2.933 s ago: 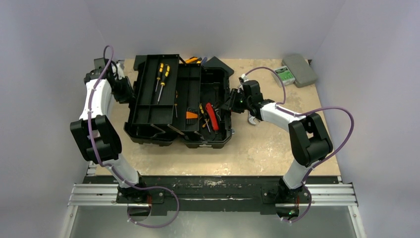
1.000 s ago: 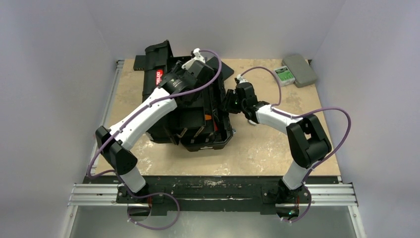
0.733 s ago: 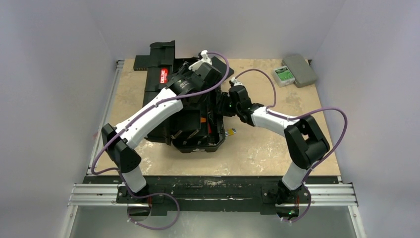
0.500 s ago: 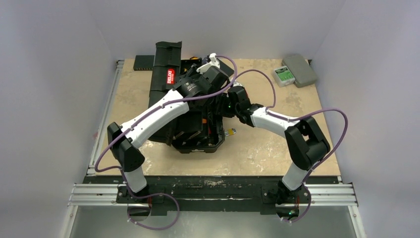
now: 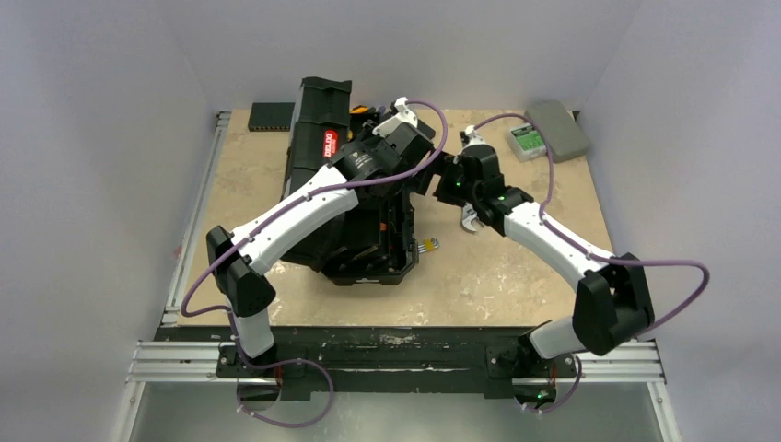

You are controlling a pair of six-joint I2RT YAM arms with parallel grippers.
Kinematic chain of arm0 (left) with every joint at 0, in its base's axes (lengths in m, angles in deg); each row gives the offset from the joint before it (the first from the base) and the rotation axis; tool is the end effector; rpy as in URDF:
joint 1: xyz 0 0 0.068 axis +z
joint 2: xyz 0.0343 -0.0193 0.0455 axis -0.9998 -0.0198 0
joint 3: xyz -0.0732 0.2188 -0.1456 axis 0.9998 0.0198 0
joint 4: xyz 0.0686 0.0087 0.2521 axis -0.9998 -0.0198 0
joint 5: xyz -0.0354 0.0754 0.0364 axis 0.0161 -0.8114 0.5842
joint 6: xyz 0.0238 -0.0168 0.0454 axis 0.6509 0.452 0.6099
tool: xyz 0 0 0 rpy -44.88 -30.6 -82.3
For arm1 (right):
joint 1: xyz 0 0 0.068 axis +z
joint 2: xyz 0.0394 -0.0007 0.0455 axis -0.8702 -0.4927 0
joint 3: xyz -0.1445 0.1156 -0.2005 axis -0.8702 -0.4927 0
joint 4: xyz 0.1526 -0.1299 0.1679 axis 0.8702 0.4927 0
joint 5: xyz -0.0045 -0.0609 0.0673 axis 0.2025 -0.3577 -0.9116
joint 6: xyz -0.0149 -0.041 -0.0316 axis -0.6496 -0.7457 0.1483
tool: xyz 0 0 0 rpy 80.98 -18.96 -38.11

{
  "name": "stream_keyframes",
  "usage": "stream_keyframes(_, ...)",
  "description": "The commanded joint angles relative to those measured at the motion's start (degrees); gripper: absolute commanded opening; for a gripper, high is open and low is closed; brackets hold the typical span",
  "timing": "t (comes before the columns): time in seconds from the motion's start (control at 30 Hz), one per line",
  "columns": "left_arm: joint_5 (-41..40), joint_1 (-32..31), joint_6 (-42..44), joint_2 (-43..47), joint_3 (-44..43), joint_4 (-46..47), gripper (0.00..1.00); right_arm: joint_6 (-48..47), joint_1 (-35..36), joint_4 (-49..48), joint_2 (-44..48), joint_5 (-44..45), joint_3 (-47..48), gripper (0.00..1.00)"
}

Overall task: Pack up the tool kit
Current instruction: Close the toolbox at the center of the board.

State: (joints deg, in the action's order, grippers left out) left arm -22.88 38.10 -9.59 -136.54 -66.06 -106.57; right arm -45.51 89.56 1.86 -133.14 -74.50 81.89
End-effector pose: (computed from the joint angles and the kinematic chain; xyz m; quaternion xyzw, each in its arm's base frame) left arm 0.2592 -0.2670 0.3919 0.1693 0.8009 0.3239 0.4743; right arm 0.2917 0.1663 0.2815 0.0633 0.8579 0.3260 0.3921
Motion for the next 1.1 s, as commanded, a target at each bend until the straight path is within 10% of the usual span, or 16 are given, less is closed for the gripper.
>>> stream_keyframes(0.0,8.16,-1.96,-9.14,-0.09,-4.03,-3.02,0.06,-1.41,-4.83,2.30,5.27,0.09,-1.73,0.95)
stream_keyframes(0.3,23.36,-1.97,-16.98,0.84,-2.86,-1.32,0.50,-2.85,-10.37,5.11,9.63,-0.06,-3.60,0.99)
stream_keyframes(1.07,61.93,1.63,-23.79,10.86,3.07,12.48,0.68,-6.67,-14.51,6.12,10.76,-4.49,-5.21,0.99)
